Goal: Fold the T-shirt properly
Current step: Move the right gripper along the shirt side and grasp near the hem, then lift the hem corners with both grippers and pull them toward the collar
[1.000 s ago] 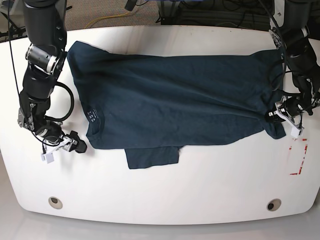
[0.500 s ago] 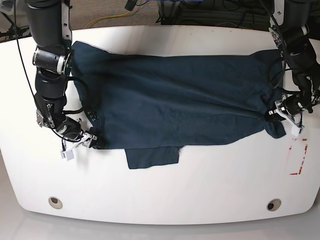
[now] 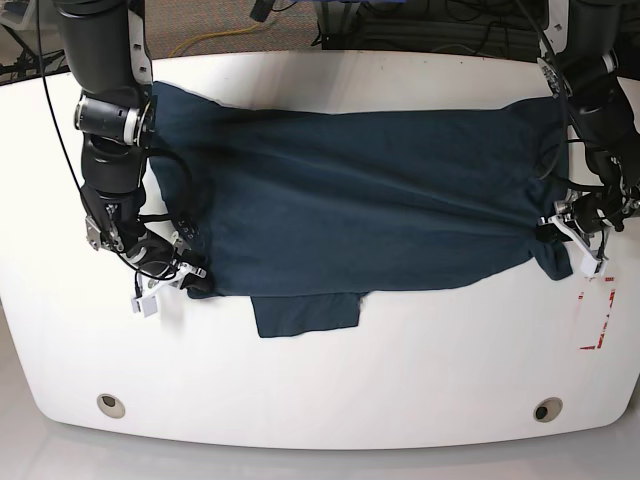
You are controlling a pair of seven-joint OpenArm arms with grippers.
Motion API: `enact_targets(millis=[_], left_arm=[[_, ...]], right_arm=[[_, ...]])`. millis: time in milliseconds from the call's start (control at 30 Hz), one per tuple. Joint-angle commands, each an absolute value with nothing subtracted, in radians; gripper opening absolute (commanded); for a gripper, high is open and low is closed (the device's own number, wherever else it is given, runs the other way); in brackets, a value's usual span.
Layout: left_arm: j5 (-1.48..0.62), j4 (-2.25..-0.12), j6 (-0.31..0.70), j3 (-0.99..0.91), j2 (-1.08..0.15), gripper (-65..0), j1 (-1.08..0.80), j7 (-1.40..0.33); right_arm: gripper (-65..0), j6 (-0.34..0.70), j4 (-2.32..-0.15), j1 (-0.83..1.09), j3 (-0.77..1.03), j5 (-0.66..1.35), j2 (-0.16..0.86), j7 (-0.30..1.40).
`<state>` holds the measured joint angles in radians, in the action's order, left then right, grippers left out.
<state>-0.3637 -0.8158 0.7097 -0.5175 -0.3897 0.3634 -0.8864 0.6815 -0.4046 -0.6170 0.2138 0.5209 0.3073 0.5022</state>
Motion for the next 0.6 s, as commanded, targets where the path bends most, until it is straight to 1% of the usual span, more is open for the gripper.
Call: enact_targets(millis=[0,33,233,367,500,567], left_arm=[[-0.291,-0.897,0.698,-0.499,-0.409,-60.8,0.372,-0.906],[-0.277,-0.926,0.698,-0.475,-0.407,-60.8,0.372,-0.906],[-0.271,-1.059,0.698,-0.378,-0.407,-60.8,0.374,-0.911],[-0.271,-1.152,0.698,-0.369,-0.401,-60.8,0.383,-0.943],[-0.265,-1.267,0.698,-0.372,-0.343,-60.8,0.437,-1.009],[-0.269,-1.325,0.698,-0.374,-0.337,-60.8,0.455,-1.038]], right_arm=[[-62.9,0.698,-0.427,-0.654,0.213,0.536,0.337,0.489],[-64.8,0.698,-0.446,-0.654,0.213,0.536,0.344,0.504],[-65.0,0.698,-0.605,-0.618,0.213,0.536,0.38,0.568],[-65.0,0.698,-0.704,-0.618,0.214,0.538,0.395,0.644],[-65.0,0.698,-0.837,-0.639,0.214,0.539,0.432,0.714],[-65.0,0.698,-0.877,-0.667,0.214,0.538,0.438,0.754]])
